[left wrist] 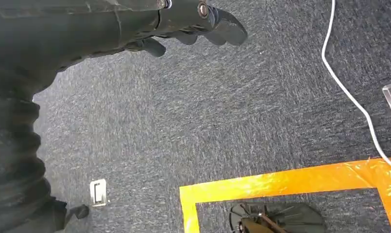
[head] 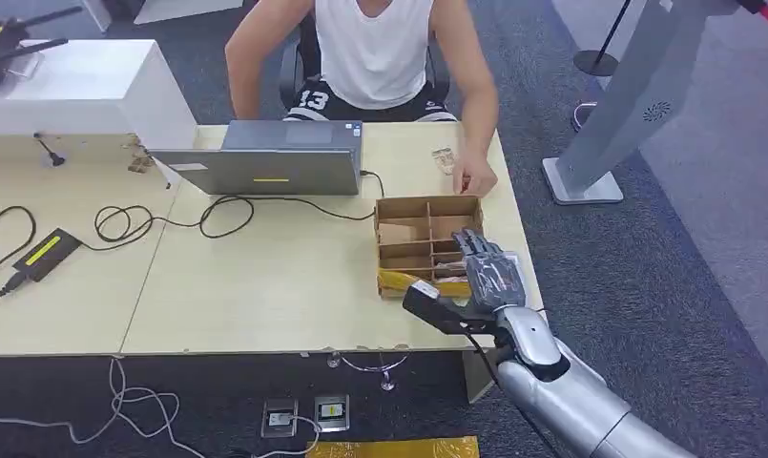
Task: Pass the card to the sensor for recognition and then transmit it.
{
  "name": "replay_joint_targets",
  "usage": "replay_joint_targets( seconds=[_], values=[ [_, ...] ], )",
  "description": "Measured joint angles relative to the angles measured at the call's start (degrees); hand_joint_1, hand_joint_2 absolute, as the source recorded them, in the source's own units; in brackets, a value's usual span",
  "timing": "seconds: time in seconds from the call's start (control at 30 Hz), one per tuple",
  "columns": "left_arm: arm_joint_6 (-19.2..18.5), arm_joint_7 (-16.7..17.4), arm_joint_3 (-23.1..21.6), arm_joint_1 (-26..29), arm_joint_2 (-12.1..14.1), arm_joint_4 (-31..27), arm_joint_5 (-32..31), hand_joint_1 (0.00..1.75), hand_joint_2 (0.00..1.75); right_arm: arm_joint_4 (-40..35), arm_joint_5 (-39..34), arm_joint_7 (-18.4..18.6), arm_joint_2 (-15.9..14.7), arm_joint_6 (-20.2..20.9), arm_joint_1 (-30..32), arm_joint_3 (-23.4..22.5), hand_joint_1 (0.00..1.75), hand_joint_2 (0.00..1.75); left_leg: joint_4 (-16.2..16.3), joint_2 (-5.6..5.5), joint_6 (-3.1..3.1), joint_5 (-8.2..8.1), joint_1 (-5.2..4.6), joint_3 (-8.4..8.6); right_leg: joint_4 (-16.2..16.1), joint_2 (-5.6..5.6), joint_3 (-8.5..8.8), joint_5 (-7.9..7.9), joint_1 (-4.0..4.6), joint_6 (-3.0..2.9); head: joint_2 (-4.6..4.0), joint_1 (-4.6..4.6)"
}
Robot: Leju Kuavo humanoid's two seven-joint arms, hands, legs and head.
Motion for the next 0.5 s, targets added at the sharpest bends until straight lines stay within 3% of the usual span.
replay_joint_targets(
  seconds=[0.5],
  values=[
    [0.33,0.00,0.00,0.04,-0.02,0.00,0.02,0.00,1.75,-2.10,-0.63,0.53,-2.54,-0.81,0.82,-1.66,0.00,1.75,0.00,0.00,0.00,0.00,0.00,0.00,-0.01,-0.01,0.00,0.00,-0.01,0.00,0.02,0.02]
  ],
)
